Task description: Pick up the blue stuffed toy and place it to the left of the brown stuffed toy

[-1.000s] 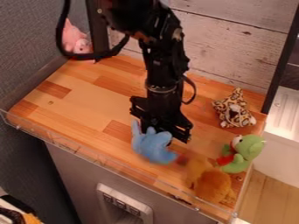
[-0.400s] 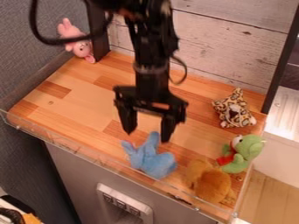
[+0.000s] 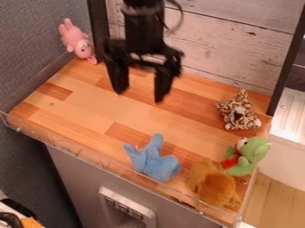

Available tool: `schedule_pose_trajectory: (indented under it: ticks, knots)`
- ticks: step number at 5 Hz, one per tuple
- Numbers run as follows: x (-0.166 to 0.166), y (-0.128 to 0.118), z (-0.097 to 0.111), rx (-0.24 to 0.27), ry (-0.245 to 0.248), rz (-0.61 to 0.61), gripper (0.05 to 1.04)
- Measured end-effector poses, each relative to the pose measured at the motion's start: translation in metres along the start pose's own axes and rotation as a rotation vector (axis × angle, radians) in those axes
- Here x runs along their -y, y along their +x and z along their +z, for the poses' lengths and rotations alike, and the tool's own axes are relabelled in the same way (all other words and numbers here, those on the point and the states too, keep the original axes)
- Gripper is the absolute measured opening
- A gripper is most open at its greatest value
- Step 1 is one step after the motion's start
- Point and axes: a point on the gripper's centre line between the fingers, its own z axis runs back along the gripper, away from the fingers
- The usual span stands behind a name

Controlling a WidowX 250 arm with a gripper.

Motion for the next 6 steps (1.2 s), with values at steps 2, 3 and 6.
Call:
schedule_pose_trajectory:
  ticks: [2,3,6]
  knots:
    - [-0.059,0.054,0.009,-0.014,-0.014,-0.159,0.999]
    - [-0.086,0.079,0.004,-0.008,-0.021,-0.164,0.999]
    - [-0.139,0.114,-0.009,-0.003,-0.027,-0.011,0.995]
